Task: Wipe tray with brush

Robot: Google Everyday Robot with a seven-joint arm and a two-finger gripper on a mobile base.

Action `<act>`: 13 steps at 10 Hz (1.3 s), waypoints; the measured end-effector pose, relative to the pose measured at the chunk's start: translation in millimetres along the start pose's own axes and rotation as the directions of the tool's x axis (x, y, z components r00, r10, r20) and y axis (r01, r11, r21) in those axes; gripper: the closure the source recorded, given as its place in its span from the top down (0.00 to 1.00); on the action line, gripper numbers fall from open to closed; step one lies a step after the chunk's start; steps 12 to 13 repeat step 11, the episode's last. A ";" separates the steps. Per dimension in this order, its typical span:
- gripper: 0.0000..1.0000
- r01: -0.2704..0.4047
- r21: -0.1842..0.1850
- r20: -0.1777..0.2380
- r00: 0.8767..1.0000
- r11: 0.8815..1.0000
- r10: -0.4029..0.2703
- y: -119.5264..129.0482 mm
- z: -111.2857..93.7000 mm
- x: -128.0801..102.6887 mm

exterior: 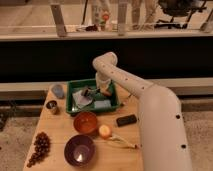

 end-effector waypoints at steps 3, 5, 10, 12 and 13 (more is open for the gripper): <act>0.00 0.015 0.006 0.020 1.000 1.000 -0.015 -22.0 12.1 -42.2; 0.00 0.035 -0.005 0.051 0.998 0.999 -0.035 -10.6 22.9 -62.7; 0.00 0.079 -0.061 0.055 0.996 0.995 -0.076 53.1 14.2 -61.3; 0.00 0.068 -0.064 0.060 0.996 0.996 -0.065 66.1 9.0 -48.4; 0.00 0.068 -0.064 0.060 0.996 0.996 -0.065 66.1 9.0 -48.4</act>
